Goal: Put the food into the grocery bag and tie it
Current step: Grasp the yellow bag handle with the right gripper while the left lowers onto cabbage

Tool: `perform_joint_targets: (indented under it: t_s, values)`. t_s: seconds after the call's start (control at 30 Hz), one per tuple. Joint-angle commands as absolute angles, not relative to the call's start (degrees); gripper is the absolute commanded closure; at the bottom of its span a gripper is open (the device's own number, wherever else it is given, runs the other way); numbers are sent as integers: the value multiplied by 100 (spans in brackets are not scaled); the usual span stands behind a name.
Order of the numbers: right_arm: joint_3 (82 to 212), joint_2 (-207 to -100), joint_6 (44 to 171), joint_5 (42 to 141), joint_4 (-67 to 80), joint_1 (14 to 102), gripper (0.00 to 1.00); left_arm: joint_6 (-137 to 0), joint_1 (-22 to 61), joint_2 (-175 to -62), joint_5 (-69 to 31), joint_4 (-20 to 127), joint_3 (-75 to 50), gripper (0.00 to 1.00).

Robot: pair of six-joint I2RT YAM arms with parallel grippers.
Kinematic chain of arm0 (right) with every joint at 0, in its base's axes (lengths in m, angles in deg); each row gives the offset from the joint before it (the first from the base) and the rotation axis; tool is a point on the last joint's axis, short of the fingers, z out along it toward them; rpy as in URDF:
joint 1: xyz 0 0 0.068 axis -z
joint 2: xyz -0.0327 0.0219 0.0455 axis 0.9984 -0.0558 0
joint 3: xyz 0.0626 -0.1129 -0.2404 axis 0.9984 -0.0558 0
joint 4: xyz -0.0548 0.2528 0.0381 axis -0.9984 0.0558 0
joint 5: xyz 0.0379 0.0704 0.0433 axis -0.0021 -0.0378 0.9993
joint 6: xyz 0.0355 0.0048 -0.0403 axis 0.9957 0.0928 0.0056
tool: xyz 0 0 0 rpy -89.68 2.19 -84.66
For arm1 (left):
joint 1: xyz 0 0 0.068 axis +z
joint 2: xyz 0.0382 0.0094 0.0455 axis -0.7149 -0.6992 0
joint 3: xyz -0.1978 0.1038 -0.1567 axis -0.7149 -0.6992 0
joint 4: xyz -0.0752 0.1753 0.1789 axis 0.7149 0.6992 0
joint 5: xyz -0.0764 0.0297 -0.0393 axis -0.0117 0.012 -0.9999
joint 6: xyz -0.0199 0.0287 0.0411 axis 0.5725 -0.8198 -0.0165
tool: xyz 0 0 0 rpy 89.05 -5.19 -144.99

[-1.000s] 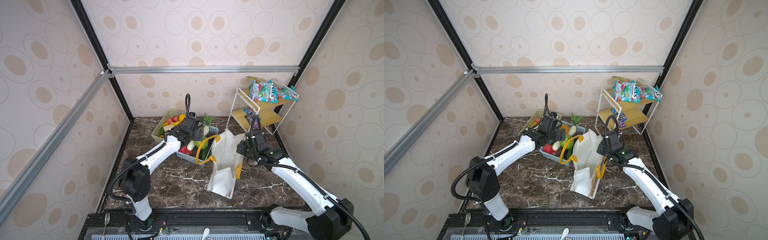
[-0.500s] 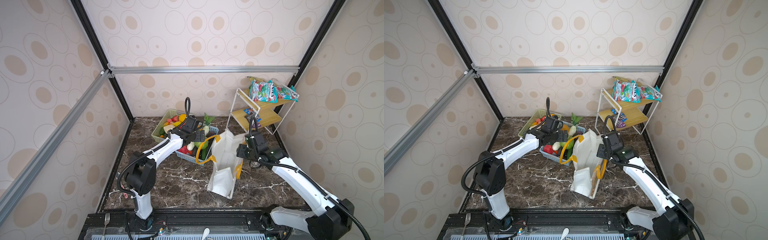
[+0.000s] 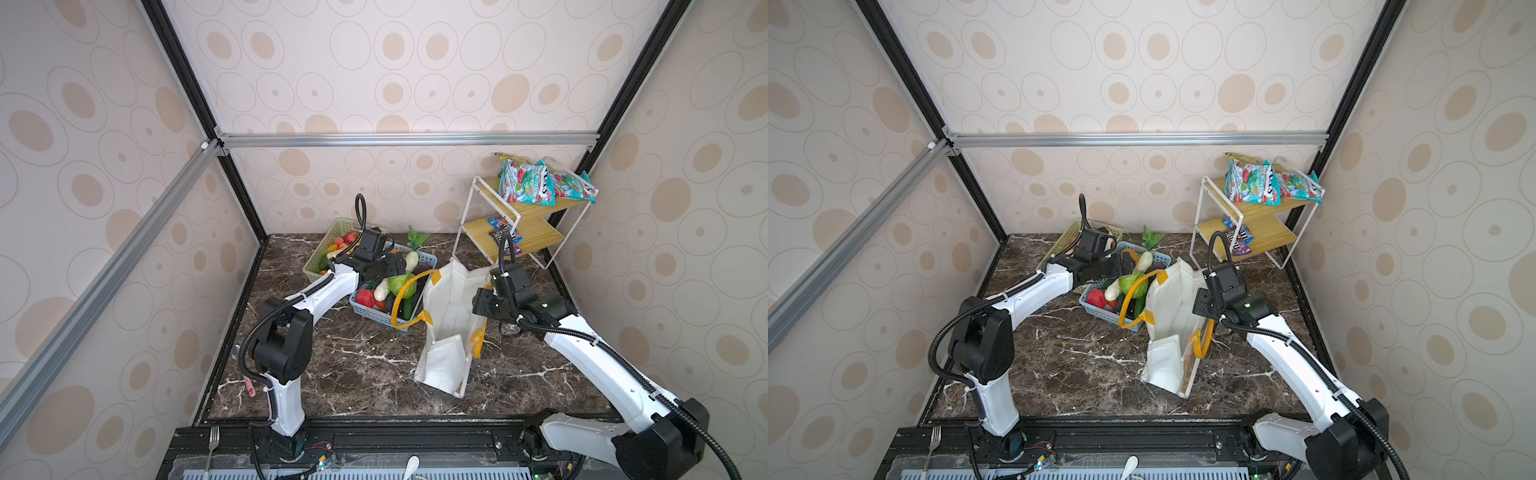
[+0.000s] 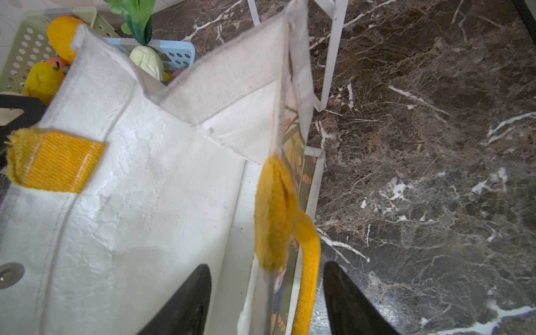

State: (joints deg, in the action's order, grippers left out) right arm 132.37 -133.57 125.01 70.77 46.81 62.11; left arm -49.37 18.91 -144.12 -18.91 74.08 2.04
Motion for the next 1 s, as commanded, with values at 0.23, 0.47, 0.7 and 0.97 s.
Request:
perform_joint_targets:
  t_s: [0.23,0.47,0.7,0.97]
  values:
    - [13156,-13205,12554,7046,4759,6196,35,-4726,1884,-14648,-2136,7276,116,13]
    - [13131,-13240,12582,7097,4736,6195,35,-4699,1848,-14741,-2257,7195,59,15]
    - [13124,-13262,12600,7119,4725,6196,35,-4641,1766,-14787,-2378,7111,20,14]
    - [13087,-13289,12641,7171,4732,6200,35,-4640,1720,-14785,-2440,7077,-2,27]
